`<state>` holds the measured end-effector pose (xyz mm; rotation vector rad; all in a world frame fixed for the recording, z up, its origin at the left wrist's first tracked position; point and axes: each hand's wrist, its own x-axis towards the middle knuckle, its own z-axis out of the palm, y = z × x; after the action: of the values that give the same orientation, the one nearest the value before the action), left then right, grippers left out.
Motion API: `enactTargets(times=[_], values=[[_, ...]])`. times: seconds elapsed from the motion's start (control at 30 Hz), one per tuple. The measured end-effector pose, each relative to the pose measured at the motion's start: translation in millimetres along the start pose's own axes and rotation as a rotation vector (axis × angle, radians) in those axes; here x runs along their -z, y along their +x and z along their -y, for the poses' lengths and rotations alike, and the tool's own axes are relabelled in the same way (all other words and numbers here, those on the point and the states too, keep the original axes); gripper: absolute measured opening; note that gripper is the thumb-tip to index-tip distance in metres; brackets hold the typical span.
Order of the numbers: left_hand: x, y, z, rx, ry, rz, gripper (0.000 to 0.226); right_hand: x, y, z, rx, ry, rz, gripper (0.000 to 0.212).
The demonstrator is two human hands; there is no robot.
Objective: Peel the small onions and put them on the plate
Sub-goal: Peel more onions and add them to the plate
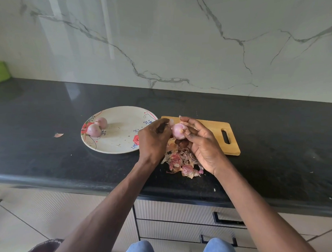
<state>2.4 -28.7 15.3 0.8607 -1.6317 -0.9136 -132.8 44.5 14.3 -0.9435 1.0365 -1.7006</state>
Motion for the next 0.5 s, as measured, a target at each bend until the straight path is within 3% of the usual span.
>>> enactTargets(times=[0.2, 0.37, 0.5], values=[[2, 5, 5, 0.052, 0.067, 0.017, 0.031, -2, -3, 13, -0.011, 0.181, -0.003, 0.034], [-1, 3, 6, -0.005, 0.276, 0.129, 0.033, -4, -4, 15, -0.053, 0.205, -0.039, 0.030], [1, 2, 6, -0.114, 0.253, 0.137, 0.032, -3, -2, 13, -0.081, 0.296, -0.089, 0.025]])
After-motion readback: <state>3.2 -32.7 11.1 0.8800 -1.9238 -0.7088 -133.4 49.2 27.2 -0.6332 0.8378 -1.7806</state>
